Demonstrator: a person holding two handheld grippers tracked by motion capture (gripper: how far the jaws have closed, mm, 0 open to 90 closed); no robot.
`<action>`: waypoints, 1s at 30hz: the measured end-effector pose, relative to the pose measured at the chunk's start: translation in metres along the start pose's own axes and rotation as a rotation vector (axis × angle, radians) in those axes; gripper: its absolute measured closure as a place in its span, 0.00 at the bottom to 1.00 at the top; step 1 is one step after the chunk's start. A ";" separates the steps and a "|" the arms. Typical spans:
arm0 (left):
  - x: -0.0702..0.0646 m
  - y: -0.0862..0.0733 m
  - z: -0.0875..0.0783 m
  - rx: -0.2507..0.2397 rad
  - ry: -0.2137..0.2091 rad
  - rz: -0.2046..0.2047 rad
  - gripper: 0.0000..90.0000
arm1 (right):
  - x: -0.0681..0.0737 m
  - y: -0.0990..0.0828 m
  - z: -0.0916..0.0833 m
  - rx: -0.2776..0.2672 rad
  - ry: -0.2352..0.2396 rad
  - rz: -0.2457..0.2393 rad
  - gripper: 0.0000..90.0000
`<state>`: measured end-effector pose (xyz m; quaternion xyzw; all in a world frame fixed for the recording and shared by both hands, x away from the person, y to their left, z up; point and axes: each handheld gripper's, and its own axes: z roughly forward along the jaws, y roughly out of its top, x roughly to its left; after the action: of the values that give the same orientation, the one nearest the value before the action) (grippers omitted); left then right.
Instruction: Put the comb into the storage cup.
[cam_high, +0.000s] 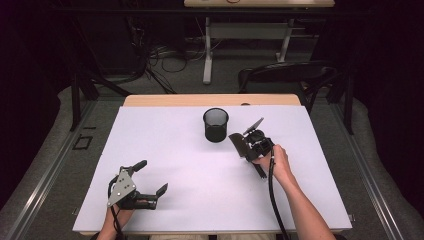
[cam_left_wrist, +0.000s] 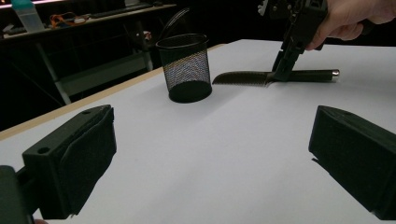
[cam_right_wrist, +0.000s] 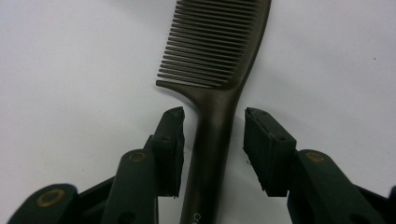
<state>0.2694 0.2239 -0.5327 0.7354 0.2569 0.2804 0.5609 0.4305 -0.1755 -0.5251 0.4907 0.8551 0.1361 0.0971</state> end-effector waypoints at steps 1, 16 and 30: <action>0.000 0.000 0.000 -0.001 0.000 -0.001 0.01 | -0.001 0.000 0.001 -0.006 0.000 0.000 0.67; 0.000 0.000 0.000 0.002 0.002 -0.001 0.01 | -0.013 -0.011 0.000 -0.036 0.063 0.136 0.81; 0.000 0.000 0.000 0.003 0.002 0.004 0.01 | -0.013 -0.018 -0.016 -0.133 0.070 0.092 0.81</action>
<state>0.2694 0.2236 -0.5326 0.7364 0.2566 0.2817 0.5590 0.4174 -0.1973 -0.5151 0.5170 0.8236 0.2139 0.0929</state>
